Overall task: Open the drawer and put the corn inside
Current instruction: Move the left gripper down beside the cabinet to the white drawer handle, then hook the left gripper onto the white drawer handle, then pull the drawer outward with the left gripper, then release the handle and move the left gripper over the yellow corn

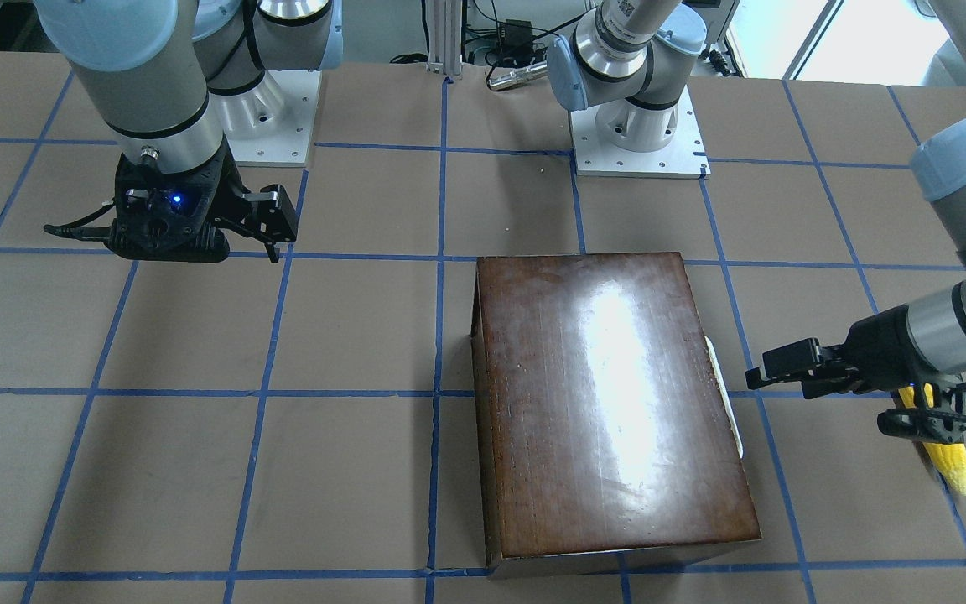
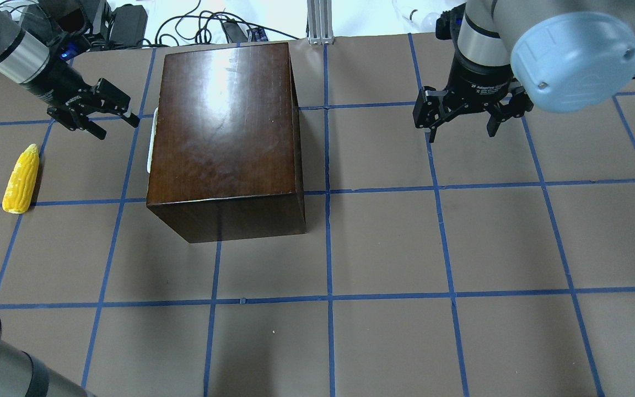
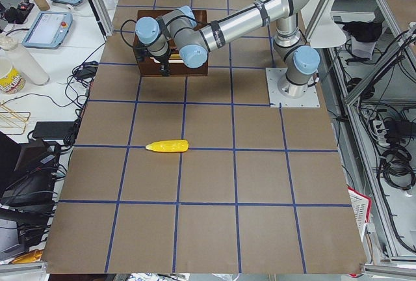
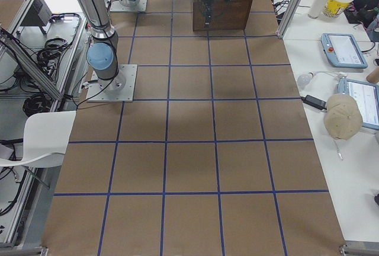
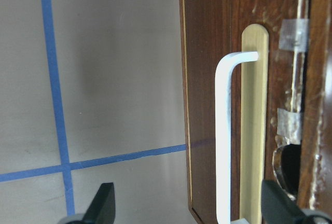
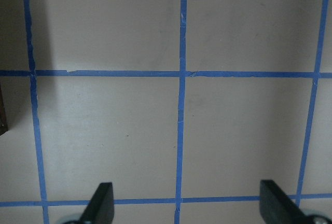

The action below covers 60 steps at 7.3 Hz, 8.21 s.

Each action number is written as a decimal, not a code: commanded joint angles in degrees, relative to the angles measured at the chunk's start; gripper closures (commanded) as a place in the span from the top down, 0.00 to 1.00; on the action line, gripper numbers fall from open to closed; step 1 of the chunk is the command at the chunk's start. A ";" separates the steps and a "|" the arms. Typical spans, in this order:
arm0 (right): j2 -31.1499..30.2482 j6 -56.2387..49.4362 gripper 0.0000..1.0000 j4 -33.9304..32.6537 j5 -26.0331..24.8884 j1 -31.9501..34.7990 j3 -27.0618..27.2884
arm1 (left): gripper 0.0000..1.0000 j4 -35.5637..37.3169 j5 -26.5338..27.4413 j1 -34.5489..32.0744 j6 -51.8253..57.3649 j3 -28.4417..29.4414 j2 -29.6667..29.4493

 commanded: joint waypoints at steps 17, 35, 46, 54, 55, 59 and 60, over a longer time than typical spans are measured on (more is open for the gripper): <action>0.03 0.00 1.00 -0.03 0.00 0.00 0.00 | 1.00 0.08 -1.93 -0.68 5.15 -1.49 -5.46; 0.04 0.00 1.00 -0.03 0.00 0.00 0.00 | 1.00 1.40 3.87 1.16 8.32 0.44 -5.55; -0.05 0.00 1.00 0.05 0.00 0.00 0.00 | 1.00 1.22 8.09 3.27 12.10 3.35 -6.61; 0.03 0.00 1.00 0.05 0.00 0.00 0.00 | 1.00 1.14 8.97 6.43 17.27 5.54 -8.27; -0.05 0.00 1.00 0.05 0.00 0.00 0.00 | 1.00 1.05 9.06 6.52 17.55 5.98 -8.45; 0.03 0.00 1.00 0.05 0.00 0.00 0.00 | 1.00 0.96 10.12 7.32 18.25 6.16 -8.80; 0.04 0.00 1.00 0.05 0.00 0.00 0.00 | 1.00 0.79 10.20 7.40 18.08 6.16 -8.72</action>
